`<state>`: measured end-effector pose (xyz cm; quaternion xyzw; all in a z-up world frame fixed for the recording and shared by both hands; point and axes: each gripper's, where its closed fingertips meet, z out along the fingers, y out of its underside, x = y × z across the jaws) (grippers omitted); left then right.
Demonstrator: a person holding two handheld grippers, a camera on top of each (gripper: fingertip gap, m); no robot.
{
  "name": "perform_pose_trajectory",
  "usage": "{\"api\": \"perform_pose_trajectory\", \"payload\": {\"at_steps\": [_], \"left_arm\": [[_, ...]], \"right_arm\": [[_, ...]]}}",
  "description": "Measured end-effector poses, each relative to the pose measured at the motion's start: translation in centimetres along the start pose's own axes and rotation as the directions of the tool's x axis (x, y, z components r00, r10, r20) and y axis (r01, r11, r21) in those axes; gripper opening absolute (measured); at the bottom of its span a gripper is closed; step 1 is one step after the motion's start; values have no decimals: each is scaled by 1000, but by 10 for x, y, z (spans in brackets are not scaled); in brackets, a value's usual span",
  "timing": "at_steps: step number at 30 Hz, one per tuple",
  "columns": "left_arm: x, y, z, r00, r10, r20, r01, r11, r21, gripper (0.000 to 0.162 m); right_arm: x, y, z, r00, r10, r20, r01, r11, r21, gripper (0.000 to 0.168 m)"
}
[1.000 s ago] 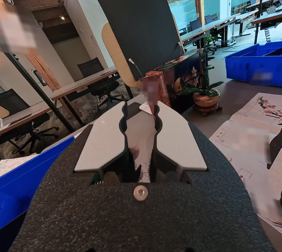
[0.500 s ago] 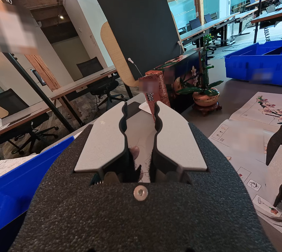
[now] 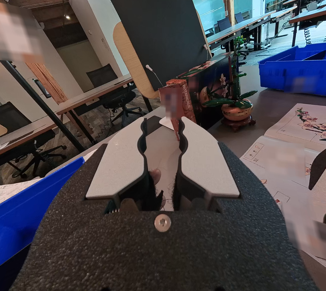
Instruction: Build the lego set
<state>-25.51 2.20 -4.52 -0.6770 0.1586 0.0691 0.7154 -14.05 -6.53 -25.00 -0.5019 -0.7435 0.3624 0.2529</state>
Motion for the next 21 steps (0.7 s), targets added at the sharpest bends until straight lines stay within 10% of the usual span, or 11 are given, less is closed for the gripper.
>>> {"api": "perform_pose_trajectory", "payload": {"at_steps": [21], "left_arm": [[2,2,2,1000,2,-11,-2,1000,-11,34]], "right_arm": [[3,0,0,1000,18,-11,-18,1000,16,16]]}}
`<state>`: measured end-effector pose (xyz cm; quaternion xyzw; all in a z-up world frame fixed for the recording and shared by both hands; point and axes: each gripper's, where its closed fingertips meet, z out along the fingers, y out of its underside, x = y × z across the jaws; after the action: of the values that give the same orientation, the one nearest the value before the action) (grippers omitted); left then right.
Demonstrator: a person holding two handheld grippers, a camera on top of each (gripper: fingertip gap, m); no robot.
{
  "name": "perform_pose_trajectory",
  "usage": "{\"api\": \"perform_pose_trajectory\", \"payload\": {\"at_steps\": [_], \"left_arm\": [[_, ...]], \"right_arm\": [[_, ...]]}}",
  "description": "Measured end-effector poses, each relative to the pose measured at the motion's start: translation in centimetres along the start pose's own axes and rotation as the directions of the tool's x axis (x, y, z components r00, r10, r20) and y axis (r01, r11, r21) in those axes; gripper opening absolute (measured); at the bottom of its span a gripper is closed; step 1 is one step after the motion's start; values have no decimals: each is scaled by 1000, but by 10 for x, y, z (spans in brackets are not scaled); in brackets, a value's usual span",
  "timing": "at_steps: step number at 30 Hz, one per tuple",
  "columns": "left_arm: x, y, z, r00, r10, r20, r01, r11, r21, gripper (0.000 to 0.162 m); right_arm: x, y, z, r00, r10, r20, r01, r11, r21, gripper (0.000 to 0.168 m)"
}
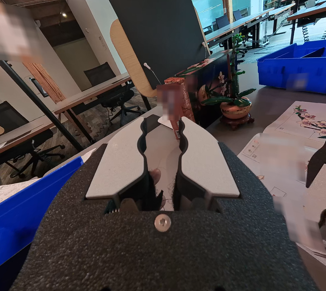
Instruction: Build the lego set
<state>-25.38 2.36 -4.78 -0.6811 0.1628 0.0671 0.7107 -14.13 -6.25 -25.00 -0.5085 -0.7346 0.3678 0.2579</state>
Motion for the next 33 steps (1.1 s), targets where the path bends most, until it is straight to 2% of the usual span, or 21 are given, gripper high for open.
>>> {"api": "perform_pose_trajectory", "payload": {"at_steps": [3,7,13,17,22,25,26,27,30,33], "left_arm": [[0,0,0,1000,0,-1,0,1000,-1,34],[1,1,1,1000,2,-4,-2,1000,-4,34],[3,1,1,1000,8,-8,-8,1000,-9,34],[2,1,2,1000,13,-6,-13,1000,-11,34],[7,-7,5,1000,-7,-19,8,999,35,33],[14,-11,9,998,-33,-55,36,998,60,34],[15,-12,10,998,-35,-57,38,997,64,33],[16,-12,11,998,-32,-58,36,998,61,33],[21,-7,16,998,-2,-65,4,1000,28,33],[27,-5,20,997,13,-80,-12,1000,14,33]], "right_arm": [[-1,0,3,999,-35,-12,35,999,-3,4],[0,2,3,999,-32,-40,31,999,-33,0],[12,-8,-12,995,23,-95,-19,999,40,0],[23,-11,-42,980,-3,-197,16,998,63,0],[45,2,-105,922,-33,-386,52,998,41,0],[20,-3,-107,959,-41,-282,76,990,115,0],[9,-8,-98,972,-29,-233,65,987,146,4],[0,-11,-87,981,-29,-191,60,986,157,16],[-15,-11,-50,996,-54,-76,62,993,98,26],[-13,-9,-25,1000,-2,3,2,999,50,30]]}}
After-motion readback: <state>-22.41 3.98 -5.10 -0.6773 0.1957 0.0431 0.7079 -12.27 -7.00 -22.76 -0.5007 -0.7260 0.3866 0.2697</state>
